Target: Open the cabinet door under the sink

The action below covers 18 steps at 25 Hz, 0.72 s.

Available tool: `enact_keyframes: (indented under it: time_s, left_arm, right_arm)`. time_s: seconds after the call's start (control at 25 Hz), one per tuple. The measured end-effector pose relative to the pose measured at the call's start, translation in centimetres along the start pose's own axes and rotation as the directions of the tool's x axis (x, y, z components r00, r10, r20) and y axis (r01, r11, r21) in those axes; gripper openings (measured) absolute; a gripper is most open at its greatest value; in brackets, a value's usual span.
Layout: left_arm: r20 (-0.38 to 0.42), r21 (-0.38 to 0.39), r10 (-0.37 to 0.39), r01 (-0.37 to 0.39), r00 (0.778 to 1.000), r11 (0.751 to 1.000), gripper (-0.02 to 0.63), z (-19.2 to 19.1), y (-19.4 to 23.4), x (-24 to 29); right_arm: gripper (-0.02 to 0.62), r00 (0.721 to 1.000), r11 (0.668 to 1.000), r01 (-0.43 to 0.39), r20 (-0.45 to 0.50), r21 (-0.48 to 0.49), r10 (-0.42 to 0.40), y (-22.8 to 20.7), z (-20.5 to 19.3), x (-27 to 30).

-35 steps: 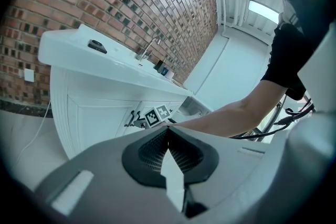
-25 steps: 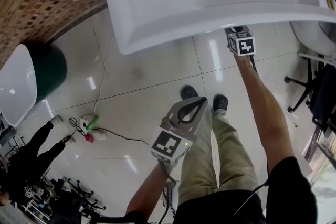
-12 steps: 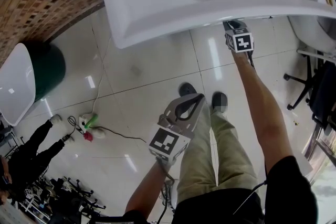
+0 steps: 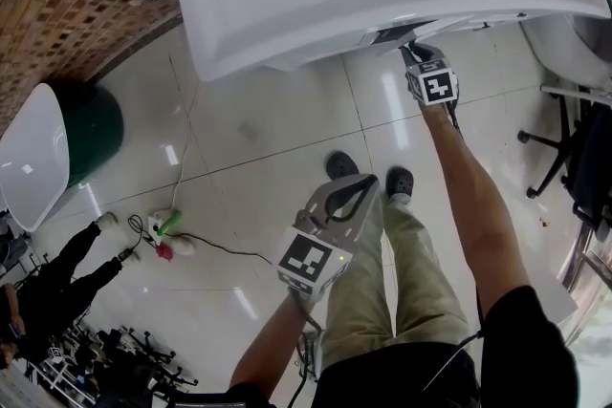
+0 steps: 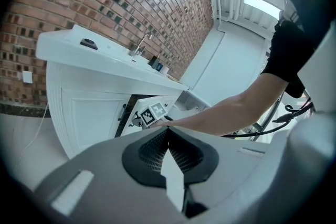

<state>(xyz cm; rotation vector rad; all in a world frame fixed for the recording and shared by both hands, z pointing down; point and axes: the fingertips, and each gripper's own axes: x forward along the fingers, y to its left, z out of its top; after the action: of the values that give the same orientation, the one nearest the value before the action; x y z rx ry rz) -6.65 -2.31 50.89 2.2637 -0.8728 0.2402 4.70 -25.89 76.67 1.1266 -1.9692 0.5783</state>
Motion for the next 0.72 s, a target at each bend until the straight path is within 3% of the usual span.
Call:
enact_keyframes:
  time_s: [0.36,0.72]
  left_arm:
    - [-0.043,0.02,-0.02,0.021,0.999,1.0,0.017,-2.4,-3.6,1.6]
    - [-0.058,0.039,-0.027,0.029,0.998,0.999,0.017,-3.0,-7.5,4.5]
  right_arm:
    - [0.041,0.998,0.999,-0.033,0.046,-0.009,0.033,0.2,-2.4,-2.1]
    - [0.041,0.994,0.992,-0.093,0.052,-0.081,0.097,0.4,-4.6,-3.7]
